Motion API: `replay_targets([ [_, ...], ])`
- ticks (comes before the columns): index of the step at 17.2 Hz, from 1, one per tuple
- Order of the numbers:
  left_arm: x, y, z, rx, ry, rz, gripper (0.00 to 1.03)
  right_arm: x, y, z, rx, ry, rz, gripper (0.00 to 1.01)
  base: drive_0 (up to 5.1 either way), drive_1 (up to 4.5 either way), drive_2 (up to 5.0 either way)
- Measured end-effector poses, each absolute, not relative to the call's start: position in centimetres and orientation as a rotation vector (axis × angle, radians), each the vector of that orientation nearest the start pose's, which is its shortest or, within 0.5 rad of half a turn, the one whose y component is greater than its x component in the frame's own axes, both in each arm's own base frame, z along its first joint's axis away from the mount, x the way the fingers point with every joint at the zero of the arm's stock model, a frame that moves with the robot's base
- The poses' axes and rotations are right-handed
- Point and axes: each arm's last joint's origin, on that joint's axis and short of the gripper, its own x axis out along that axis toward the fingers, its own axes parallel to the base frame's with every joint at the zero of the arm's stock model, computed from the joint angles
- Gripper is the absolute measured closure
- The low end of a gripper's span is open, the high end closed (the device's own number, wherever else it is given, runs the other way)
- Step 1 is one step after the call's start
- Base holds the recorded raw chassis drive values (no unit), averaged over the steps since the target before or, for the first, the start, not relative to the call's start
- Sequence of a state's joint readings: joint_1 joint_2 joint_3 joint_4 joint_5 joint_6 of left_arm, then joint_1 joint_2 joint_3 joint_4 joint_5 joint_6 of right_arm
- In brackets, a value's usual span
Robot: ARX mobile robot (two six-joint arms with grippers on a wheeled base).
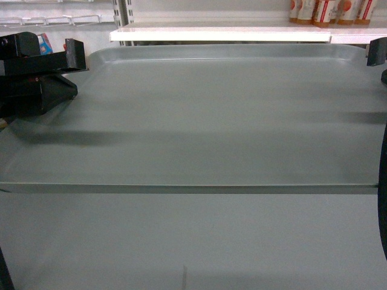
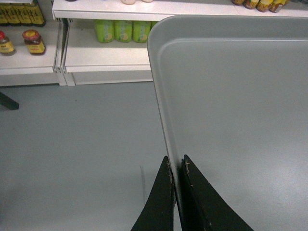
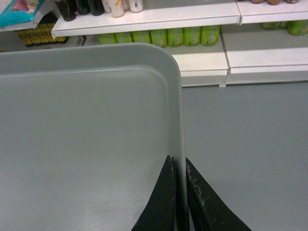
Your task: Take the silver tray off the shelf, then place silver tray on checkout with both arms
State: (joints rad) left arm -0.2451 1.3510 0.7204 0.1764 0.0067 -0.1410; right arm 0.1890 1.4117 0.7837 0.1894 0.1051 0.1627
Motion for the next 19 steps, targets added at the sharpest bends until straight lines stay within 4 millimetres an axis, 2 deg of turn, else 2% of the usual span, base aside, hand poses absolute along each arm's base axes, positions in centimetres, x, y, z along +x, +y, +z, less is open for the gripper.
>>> replay_targets([
  [19,27.45,-6.83,22.32,-0.075,0.463,-0.216,1.0,29.46,5.31,22.83,0.096,0.437,0.048,0.98,0.1,-4.06,4.2],
])
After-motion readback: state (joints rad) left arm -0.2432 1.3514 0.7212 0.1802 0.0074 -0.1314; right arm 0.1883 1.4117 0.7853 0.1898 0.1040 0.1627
